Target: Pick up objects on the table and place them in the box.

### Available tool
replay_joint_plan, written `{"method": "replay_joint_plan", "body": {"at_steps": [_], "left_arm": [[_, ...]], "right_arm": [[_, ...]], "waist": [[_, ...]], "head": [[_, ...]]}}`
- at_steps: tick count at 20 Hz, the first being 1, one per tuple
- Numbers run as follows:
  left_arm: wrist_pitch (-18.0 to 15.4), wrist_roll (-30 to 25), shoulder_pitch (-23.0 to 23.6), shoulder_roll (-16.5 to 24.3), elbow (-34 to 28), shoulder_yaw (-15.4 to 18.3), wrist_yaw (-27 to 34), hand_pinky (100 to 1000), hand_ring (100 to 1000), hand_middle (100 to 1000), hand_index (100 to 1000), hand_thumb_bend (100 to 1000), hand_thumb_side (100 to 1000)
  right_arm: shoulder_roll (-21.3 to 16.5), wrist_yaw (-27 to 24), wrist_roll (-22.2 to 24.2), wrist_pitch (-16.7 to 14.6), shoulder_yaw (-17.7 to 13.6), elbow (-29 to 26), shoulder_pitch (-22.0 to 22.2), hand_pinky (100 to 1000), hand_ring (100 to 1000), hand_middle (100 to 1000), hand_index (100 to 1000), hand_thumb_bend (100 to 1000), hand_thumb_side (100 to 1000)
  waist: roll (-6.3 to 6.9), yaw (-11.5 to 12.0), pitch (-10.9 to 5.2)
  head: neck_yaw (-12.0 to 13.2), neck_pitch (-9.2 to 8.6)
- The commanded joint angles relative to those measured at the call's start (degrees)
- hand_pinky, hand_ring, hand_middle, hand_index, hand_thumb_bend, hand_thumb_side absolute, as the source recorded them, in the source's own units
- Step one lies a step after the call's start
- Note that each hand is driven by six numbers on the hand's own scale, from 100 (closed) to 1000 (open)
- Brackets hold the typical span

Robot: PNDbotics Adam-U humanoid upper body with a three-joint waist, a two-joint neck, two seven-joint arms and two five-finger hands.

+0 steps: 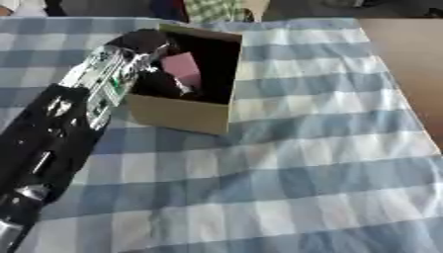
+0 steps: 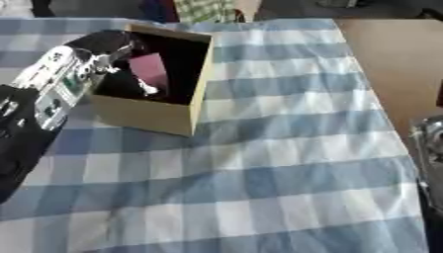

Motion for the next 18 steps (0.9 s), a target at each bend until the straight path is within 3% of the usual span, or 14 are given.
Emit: {"method": "replay_joint_plan", "body": {"at_steps": [1, 2, 6, 10, 18], "left_arm": [[-0.6, -1.6, -1.1, 0.6, -2.2, 0.5, -1.2, 533, 682, 771, 857, 946, 653], [-0.6, -1.8, -1.2, 0.7, -2.8, 0.6, -1.5, 541, 697, 789, 876, 1000, 707], [0.6, -2.6, -1.7, 1.0, -4.1, 0.7, -4.2, 590, 753, 831, 899, 1000, 760], [1.7, -2.8, -1.9, 1.1, -5.3, 1.1, -7.4, 577, 742, 816, 888, 1000, 796], [4.1, -0.3, -2.7, 2.0, -11.0, 2.6, -6.1, 539, 709, 789, 874, 1000, 869]], "right_arm": [[-0.7, -0.3, 0.0, -0.1, -0.6, -0.9, -0.2, 853, 676, 620, 735, 100, 988], [-0.7, -0.3, 0.0, -0.1, -0.6, -0.9, -0.2, 853, 676, 621, 735, 100, 988], [-0.7, -0.4, 0.1, -0.1, -0.6, -0.9, -0.1, 853, 676, 620, 734, 100, 987], [-0.7, -0.4, 0.0, -0.1, -0.7, -0.9, 0.0, 853, 677, 621, 735, 100, 988], [-0.7, -0.4, 0.0, -0.1, -0.8, -0.9, 0.2, 853, 678, 622, 735, 100, 986]], "waist": [[0.09, -0.1, -1.28], [0.1, -0.1, -1.31], [0.22, -0.2, -1.48], [0.38, -0.2, -1.67], [0.59, -0.1, -2.26]], "head": [[-0.2, 0.1], [-0.2, 0.1], [-0.2, 0.1], [-0.3, 0.24], [-0.5, 0.6]]}}
